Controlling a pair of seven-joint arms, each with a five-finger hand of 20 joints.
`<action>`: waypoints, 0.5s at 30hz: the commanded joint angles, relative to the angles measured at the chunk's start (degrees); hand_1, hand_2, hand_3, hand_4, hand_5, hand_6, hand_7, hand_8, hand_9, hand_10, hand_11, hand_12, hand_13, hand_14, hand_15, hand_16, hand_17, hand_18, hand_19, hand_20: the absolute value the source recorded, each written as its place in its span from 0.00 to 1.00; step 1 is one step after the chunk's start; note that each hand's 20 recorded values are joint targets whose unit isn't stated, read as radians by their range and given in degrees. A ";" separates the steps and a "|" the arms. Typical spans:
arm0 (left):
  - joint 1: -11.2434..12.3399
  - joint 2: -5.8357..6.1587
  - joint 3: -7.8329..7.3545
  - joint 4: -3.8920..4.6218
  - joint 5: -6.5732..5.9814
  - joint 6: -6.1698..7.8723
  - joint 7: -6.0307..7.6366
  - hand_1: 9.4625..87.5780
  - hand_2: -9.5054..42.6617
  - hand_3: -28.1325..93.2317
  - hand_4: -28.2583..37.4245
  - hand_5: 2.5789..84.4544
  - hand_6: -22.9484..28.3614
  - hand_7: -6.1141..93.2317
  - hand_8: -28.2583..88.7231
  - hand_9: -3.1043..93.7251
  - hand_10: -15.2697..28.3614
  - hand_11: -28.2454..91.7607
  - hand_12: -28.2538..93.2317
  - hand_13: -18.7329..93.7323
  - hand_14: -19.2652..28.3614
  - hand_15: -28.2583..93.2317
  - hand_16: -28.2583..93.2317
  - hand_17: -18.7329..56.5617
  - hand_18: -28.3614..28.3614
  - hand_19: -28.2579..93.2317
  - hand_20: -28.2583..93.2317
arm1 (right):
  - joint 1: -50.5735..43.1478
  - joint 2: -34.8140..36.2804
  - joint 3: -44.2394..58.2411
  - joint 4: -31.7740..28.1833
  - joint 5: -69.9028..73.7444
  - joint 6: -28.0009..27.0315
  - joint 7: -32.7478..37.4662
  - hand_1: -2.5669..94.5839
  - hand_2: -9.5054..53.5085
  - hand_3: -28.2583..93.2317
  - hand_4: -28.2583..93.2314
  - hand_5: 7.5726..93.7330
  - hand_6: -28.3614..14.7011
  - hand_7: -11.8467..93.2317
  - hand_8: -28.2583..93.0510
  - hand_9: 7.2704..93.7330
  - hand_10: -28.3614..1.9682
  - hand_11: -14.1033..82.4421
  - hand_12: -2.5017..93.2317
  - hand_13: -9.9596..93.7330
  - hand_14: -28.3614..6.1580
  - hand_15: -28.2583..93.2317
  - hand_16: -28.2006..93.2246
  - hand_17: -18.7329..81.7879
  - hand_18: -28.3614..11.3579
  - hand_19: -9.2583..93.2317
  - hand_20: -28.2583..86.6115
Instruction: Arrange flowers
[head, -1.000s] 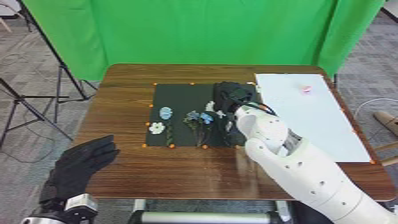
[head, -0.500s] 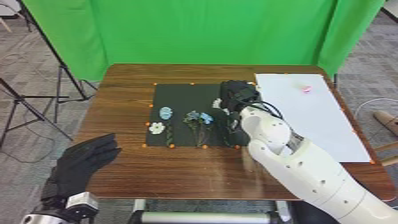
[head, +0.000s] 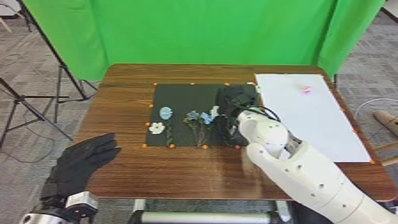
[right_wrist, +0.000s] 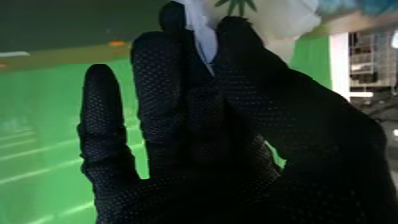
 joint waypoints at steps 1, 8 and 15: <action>1.42 -0.17 -0.32 -0.09 0.02 -0.20 -0.04 0.22 0.25 0.90 0.21 0.53 0.72 0.19 0.17 0.41 0.84 0.52 0.31 0.40 0.96 0.68 0.14 0.13 0.88 0.70 0.37 | -0.69 0.84 0.65 -2.42 -0.15 -4.02 0.37 0.53 0.00 0.90 0.00 0.70 0.67 0.30 0.19 0.81 0.68 0.30 0.41 0.63 0.67 0.75 0.50 0.36 0.20 0.84 0.43; 1.79 0.47 -0.02 -0.10 -0.27 0.30 0.44 0.22 0.25 0.90 0.21 0.53 0.72 0.19 0.17 0.41 0.84 0.53 0.31 0.40 0.96 0.68 0.14 0.13 0.88 0.69 0.37 | 0.67 1.42 0.71 -3.90 0.45 -7.20 1.73 0.48 0.00 0.95 0.00 0.61 0.62 0.29 0.12 0.62 0.48 0.49 0.25 0.54 0.48 0.81 0.43 0.28 0.14 0.78 0.46; 2.41 0.81 0.32 -0.34 -0.62 1.08 1.29 0.22 0.25 0.90 0.22 0.53 0.72 0.20 0.17 0.41 0.83 0.53 0.31 0.40 0.96 0.68 0.14 0.13 0.88 0.69 0.37 | 2.15 1.48 1.03 -4.31 0.87 -9.65 2.60 0.45 0.00 0.98 0.00 0.55 0.57 0.28 0.12 0.53 0.39 0.50 0.23 0.49 0.33 0.85 0.35 0.24 0.11 0.76 0.47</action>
